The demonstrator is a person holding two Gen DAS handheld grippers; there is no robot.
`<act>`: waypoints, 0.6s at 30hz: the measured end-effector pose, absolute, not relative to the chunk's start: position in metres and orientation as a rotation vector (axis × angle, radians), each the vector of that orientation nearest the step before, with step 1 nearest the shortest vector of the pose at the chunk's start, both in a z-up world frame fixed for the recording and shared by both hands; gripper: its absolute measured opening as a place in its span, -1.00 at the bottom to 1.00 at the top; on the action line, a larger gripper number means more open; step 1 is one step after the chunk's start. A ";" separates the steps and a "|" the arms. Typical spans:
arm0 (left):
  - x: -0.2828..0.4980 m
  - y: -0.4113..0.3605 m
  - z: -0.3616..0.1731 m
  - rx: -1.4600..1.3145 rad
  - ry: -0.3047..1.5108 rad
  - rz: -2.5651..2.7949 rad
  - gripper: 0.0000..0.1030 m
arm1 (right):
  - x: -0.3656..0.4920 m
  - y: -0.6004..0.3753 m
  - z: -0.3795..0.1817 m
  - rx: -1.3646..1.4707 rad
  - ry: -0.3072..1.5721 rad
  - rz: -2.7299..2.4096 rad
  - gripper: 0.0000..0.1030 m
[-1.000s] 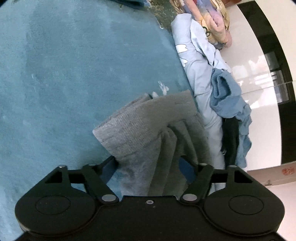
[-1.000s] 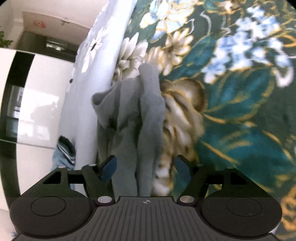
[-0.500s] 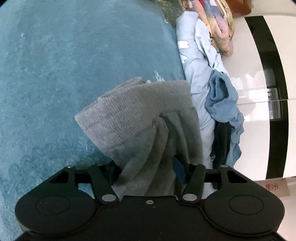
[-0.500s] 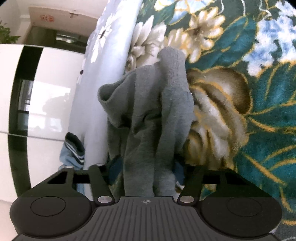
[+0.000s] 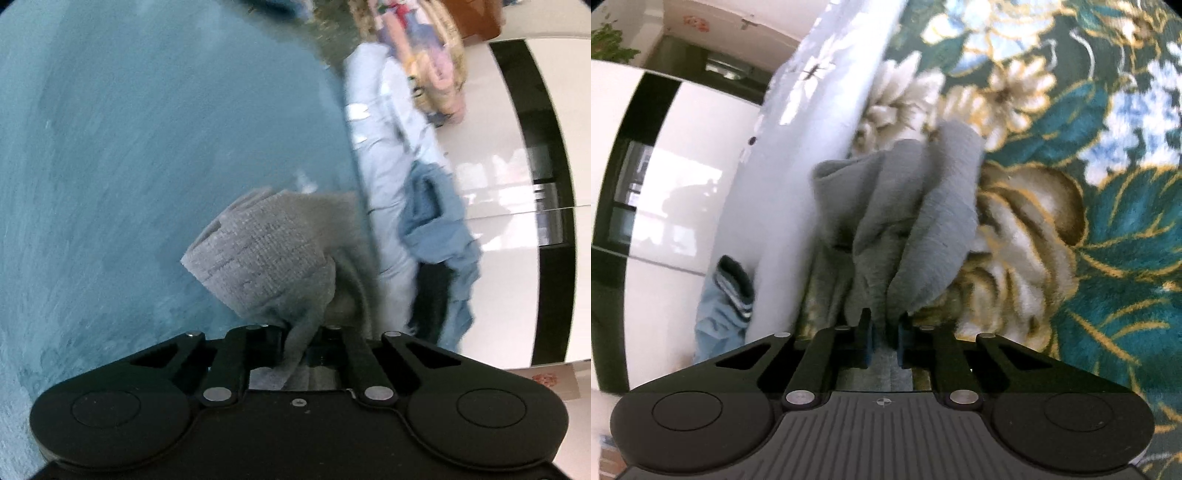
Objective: Fold clothes
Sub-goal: 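Grasp the ribbed hem with the left gripper while the right gripper grasps the cuff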
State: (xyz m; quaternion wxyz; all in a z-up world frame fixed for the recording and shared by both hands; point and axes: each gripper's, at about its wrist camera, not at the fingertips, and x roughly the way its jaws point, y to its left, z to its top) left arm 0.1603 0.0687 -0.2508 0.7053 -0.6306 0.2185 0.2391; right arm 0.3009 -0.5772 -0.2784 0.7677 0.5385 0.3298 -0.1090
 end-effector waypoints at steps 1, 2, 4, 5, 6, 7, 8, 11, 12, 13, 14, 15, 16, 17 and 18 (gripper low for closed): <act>0.159 0.072 -0.246 -1.400 0.476 0.531 -0.91 | 0.299 -0.575 -0.273 1.164 0.705 -0.230 -0.82; 0.157 0.075 -0.242 -1.401 0.467 0.530 -0.92 | 0.296 -0.574 -0.269 1.161 0.695 -0.226 -0.82; 0.151 0.083 -0.234 -1.405 0.446 0.506 -0.93 | 0.287 -0.570 -0.261 1.161 0.681 -0.224 -0.82; 0.146 0.088 -0.230 -1.396 0.446 0.503 -0.93 | 0.281 -0.568 -0.258 1.167 0.677 -0.225 -0.82; 0.142 0.094 -0.227 -1.383 0.450 0.504 -0.93 | 0.275 -0.566 -0.256 1.172 0.674 -0.226 -0.83; 0.136 0.099 -0.225 -1.378 0.452 0.509 -0.93 | 0.268 -0.563 -0.254 1.178 0.675 -0.225 -0.83; 0.131 0.104 -0.223 -1.375 0.453 0.515 -0.93 | 0.261 -0.561 -0.253 1.184 0.677 -0.224 -0.83; 0.110 0.119 -0.217 -1.350 0.476 0.527 -0.93 | 0.241 -0.552 -0.250 1.201 0.682 -0.224 -0.83; 0.102 0.123 -0.214 -1.336 0.486 0.530 -0.93 | 0.233 -0.548 -0.249 1.204 0.688 -0.226 -0.83; 0.095 0.128 -0.215 -1.329 0.495 0.538 -0.93 | 0.225 -0.544 -0.248 1.209 0.691 -0.227 -0.83; 0.088 0.133 -0.217 -1.325 0.504 0.547 -0.93 | 0.218 -0.541 -0.247 1.217 0.692 -0.225 -0.83; 0.081 0.137 -0.218 -1.321 0.513 0.556 -0.93 | 0.211 -0.538 -0.248 1.222 0.699 -0.226 -0.83; 0.074 0.142 -0.220 -1.317 0.521 0.565 -0.93 | 0.203 -0.535 -0.248 1.224 0.713 -0.227 -0.83; 0.067 0.146 -0.221 -1.313 0.530 0.574 -0.93 | 0.197 -0.533 -0.250 1.223 0.727 -0.231 -0.83; 0.063 0.150 -0.226 -1.321 0.539 0.584 -0.93 | 0.191 -0.532 -0.254 1.219 0.746 -0.240 -0.83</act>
